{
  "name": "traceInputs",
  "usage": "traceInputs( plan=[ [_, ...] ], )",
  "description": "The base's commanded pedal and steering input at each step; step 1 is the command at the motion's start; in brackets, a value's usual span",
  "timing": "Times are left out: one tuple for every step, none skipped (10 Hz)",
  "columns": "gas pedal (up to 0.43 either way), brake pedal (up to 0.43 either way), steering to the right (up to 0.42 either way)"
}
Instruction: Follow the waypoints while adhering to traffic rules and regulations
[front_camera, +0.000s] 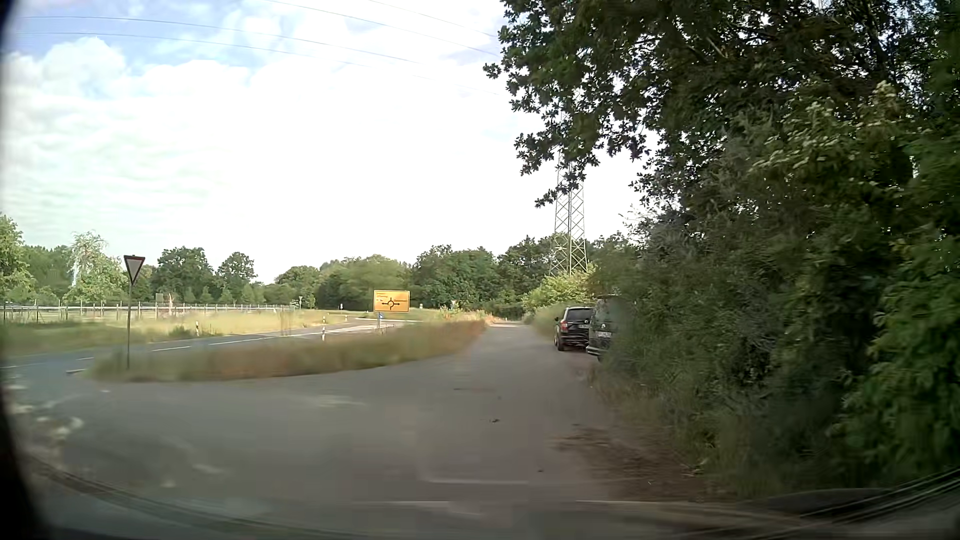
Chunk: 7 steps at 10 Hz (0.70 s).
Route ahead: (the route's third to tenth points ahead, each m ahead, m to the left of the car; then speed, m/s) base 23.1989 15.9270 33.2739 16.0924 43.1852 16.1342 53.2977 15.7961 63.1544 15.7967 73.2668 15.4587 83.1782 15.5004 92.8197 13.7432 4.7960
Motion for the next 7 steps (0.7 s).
traceInputs(
  plan=[
    [0.0, 0.201, -0.148],
    [0.0, 0.201, -0.178],
    [0.0, 0.201, -0.206],
    [0.0, 0.201, -0.241],
    [0.0, 0.201, -0.269],
    [0.0, 0.207, -0.299],
    [0.0, 0.207, -0.332]
  ],
)
